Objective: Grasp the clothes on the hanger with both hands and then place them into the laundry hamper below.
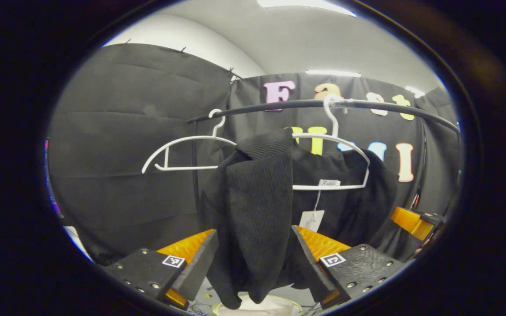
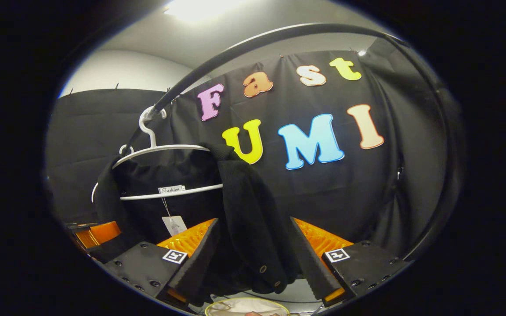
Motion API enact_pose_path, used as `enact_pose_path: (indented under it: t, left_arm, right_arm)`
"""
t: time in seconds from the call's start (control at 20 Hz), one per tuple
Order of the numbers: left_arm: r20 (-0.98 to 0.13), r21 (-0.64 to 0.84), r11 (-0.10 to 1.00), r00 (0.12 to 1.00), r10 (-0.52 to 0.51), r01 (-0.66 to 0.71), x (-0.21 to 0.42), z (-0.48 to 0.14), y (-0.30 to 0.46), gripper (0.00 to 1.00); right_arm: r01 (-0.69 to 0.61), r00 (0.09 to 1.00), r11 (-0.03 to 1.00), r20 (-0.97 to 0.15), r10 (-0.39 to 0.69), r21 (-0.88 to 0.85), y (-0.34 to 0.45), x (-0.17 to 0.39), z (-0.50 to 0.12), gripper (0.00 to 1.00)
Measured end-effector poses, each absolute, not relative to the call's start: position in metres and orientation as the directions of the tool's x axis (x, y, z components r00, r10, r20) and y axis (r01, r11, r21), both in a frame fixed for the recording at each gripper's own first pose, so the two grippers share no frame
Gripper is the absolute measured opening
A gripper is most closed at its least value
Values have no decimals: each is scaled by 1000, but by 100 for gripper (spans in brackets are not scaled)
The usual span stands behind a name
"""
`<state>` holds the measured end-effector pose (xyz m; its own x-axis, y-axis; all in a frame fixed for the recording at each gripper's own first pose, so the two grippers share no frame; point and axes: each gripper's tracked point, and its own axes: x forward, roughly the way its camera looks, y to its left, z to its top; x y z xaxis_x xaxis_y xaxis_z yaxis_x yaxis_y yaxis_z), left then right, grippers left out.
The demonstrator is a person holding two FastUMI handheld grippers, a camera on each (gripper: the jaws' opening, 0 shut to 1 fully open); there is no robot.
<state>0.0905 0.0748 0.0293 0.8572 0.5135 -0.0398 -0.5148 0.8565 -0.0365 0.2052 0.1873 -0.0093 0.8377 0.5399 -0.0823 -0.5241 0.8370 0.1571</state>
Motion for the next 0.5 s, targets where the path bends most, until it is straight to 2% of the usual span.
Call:
enact_pose_path:
  t: [0.2, 0.25, 0.3, 0.5]
  left_arm:
    - [-4, -29, 841, 842, 540, -540, 101, 39, 69, 95]
    - [1, -22, 834, 834, 552, -552, 103, 42, 70, 95]
    - [3, -23, 826, 826, 563, -563, 106, 40, 70, 94]
    - [17, -62, 801, 802, 597, -595, 119, 40, 75, 95]
  right_arm:
    - [-583, 786, 788, -109, 609, 200, 216, 227, -20, 98]
    - [-591, 780, 781, -104, 617, 204, 221, 231, -20, 93]
    - [-598, 775, 776, -99, 624, 202, 225, 235, -19, 98]
    - [-616, 758, 757, -95, 645, 221, 242, 255, -17, 98]
